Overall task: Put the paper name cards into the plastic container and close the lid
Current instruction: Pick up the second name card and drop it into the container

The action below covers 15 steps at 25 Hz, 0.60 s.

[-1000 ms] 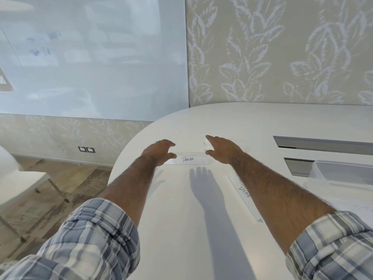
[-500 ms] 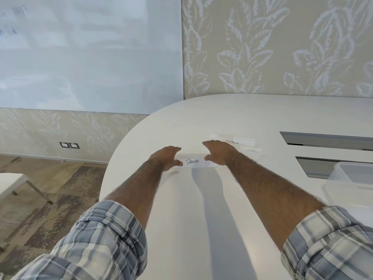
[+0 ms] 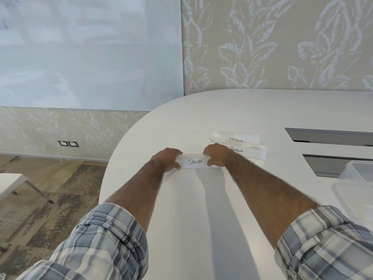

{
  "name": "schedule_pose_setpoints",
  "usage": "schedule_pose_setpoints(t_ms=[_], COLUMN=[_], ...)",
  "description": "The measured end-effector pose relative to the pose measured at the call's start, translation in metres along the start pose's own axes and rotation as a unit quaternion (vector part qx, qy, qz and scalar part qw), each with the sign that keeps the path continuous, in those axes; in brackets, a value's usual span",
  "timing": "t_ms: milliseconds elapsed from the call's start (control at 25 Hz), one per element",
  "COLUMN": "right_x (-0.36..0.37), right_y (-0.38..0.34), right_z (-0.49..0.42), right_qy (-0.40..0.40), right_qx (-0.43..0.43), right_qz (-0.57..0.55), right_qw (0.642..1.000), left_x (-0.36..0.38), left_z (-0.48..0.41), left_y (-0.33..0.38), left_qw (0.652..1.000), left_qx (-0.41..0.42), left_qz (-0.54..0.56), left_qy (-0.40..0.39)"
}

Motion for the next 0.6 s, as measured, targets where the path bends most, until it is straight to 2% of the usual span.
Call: schedule_pose_setpoints(t_ms=[600], right_x=[-0.042], right_y=[0.017], right_z=[0.05], right_qy=[0.045], right_qx=[0.0], right_qz=[0.006], right_qw=[0.999], left_x=[-0.026], left_z=[0.033], left_y=[0.042], left_qw=[0.999], left_qx=[0.027], left_qz=[-0.028], left_qy=[0.028])
Point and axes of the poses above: each hand's wrist, its own z-axis away from the middle knuckle, its own x-axis out of the palm, y = z × x, the point moved 10 cm from there along -z, towards the middle knuckle, and after that the axes turned 13 degrees about z, right-handed, at the moved point
